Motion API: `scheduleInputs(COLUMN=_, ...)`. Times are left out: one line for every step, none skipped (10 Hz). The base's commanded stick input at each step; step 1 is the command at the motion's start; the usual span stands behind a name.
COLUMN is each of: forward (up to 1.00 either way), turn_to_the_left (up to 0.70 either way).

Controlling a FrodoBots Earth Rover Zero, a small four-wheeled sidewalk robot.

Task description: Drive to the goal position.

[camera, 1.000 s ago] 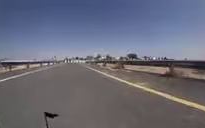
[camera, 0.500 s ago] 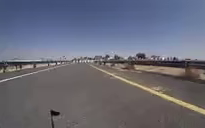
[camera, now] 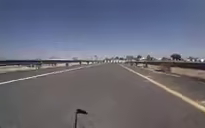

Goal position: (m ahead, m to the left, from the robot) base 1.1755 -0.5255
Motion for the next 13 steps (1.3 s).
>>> scheduleInputs(forward=0.70, turn_to_the_left=0.00)
scheduleInputs(forward=0.70, turn_to_the_left=0.00)
scheduleInputs(forward=0.70, turn_to_the_left=0.00)
scheduleInputs(forward=0.70, turn_to_the_left=0.00)
scheduleInputs(forward=0.70, turn_to_the_left=-0.11)
scheduleInputs(forward=0.70, turn_to_the_left=-0.24)
scheduleInputs(forward=0.70, turn_to_the_left=-0.27)
scheduleInputs(forward=0.70, turn_to_the_left=-0.27)
scheduleInputs(forward=0.70, turn_to_the_left=0.00)
scheduleInputs(forward=0.70, turn_to_the_left=0.00)
scheduleInputs(forward=0.70, turn_to_the_left=0.00)
scheduleInputs(forward=0.70, turn_to_the_left=0.00)
scheduleInputs(forward=0.70, turn_to_the_left=0.00)
